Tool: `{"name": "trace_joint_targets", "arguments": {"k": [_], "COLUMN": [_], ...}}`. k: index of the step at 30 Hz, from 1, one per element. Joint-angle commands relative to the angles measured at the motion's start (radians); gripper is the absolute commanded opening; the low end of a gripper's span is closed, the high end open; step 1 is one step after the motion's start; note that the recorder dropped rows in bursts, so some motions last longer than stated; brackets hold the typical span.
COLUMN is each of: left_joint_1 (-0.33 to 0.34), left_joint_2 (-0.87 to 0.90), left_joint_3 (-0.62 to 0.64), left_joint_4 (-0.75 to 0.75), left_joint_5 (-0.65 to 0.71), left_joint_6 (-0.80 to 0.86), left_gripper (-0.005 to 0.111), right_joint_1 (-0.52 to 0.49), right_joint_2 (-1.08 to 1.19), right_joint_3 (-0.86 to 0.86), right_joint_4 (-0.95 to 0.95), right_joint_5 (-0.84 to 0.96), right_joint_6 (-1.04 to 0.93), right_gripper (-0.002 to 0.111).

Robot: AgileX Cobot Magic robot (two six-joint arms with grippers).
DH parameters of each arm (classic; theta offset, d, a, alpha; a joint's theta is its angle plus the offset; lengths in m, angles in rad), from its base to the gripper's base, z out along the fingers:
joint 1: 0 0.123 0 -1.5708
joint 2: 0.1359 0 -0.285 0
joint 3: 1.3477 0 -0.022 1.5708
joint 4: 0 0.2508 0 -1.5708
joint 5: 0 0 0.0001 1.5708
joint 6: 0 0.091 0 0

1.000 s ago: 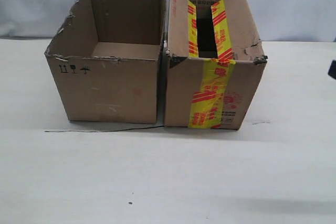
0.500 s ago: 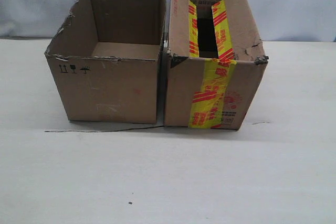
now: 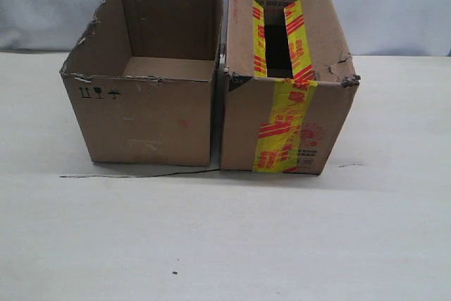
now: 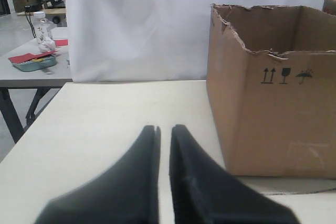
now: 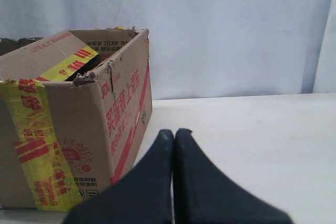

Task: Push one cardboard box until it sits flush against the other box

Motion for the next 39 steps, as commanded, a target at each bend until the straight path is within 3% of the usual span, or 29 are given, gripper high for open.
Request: {"name": "trace_joint_targets", "arguments": {"k": [1, 10, 39], "left_joint_1": [0.004, 0.004, 0.004], "left_joint_2": [-0.003, -0.003, -0.003], "left_joint_3": [0.003, 0.003, 0.003], "left_joint_4": [-0.008, -0.008, -0.008], "left_joint_5": [-0.007, -0.004, -0.004], "left_joint_6": [-0.002, -0.002, -0.002], "left_gripper": [0.0, 0.0, 0.0], "right_joint_1": [-0.018, -0.149, -0.149], "right_joint_2": [-0.006, -0.107, -0.107], "right_joint_3": [0.005, 0.005, 0.005], "right_joint_4": [-0.005, -0.005, 0.006], "right_joint_5": [0.027, 0.141, 0.097], "right_joint_6": [0.006, 0.006, 0.006], "right_gripper": [0.0, 0.0, 0.0]}}
